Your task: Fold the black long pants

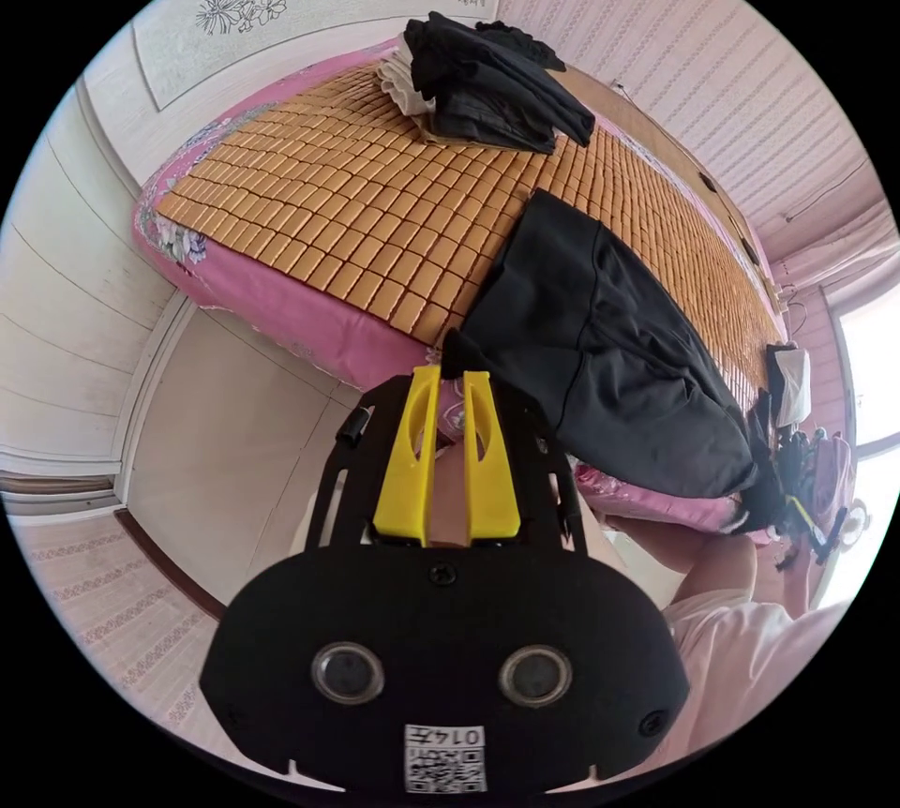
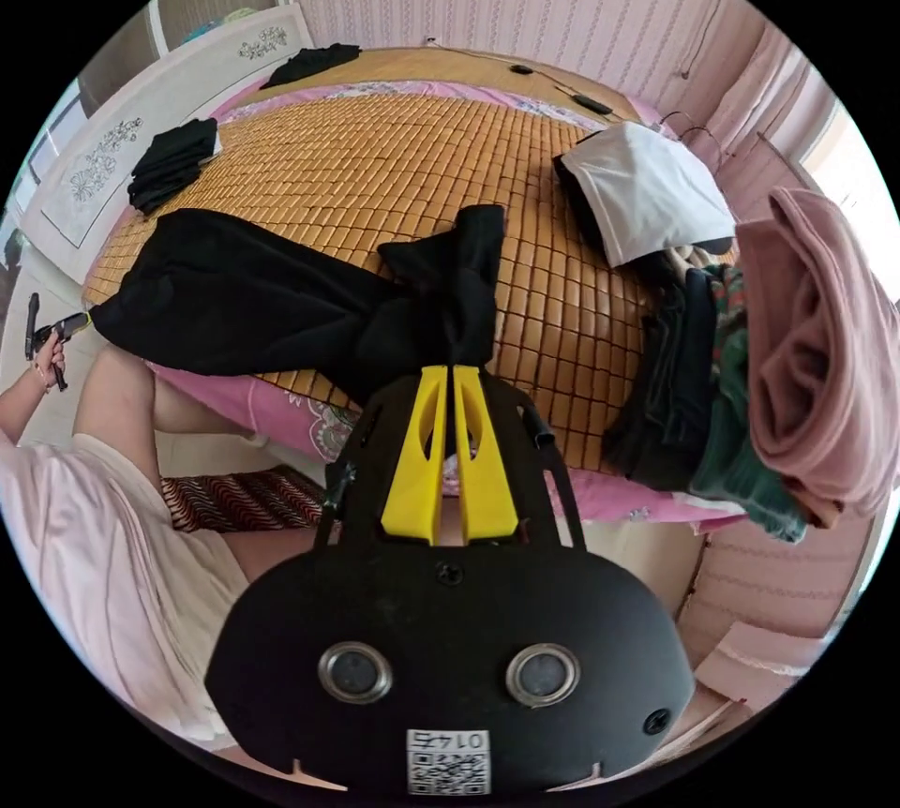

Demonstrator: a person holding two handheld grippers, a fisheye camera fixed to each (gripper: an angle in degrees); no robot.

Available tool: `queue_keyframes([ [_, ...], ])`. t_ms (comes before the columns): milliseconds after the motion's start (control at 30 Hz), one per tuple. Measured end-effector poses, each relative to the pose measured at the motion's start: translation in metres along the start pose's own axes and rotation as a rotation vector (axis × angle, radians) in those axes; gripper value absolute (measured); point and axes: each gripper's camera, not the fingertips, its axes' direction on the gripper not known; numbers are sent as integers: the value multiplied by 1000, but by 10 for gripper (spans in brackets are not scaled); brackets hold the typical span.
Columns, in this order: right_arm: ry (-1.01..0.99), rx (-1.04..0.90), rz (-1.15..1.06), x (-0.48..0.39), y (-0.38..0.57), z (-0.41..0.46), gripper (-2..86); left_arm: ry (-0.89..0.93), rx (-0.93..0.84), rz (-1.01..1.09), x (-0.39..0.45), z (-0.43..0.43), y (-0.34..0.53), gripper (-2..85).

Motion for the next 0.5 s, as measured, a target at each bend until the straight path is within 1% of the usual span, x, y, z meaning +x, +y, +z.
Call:
queue_keyframes([
  [67,32,-42,99,27,22,-8,-6,-47,-26,-12,-4,1,-2,45],
  [133,134,-153,177,47,37,-8,-6,-80,-24,-14,-8,-3,-6,45],
  [200,218,-175,181,47,31,-10,-2,-104,1,-33,-11,-10,-11,45],
  [267,250,-127,150,37,11,-12,6,-100,55,-41,-12,-22,-24,45],
  [333,157,-41,52,10,-29,-5,36,-79,80,-11,-3,-25,-38,46],
  [367,120,-29,26,2,-41,-1,47,-64,80,15,7,-23,-49,48],
  [400,48,-20,-25,-15,-64,11,77,-55,78,31,13,-21,-55,49],
  [433,-15,-29,-54,-31,-86,27,105,-39,72,65,27,-15,-66,53],
  [500,-82,-74,-65,-49,-115,54,133,-15,48,120,50,-3,-83,57],
])
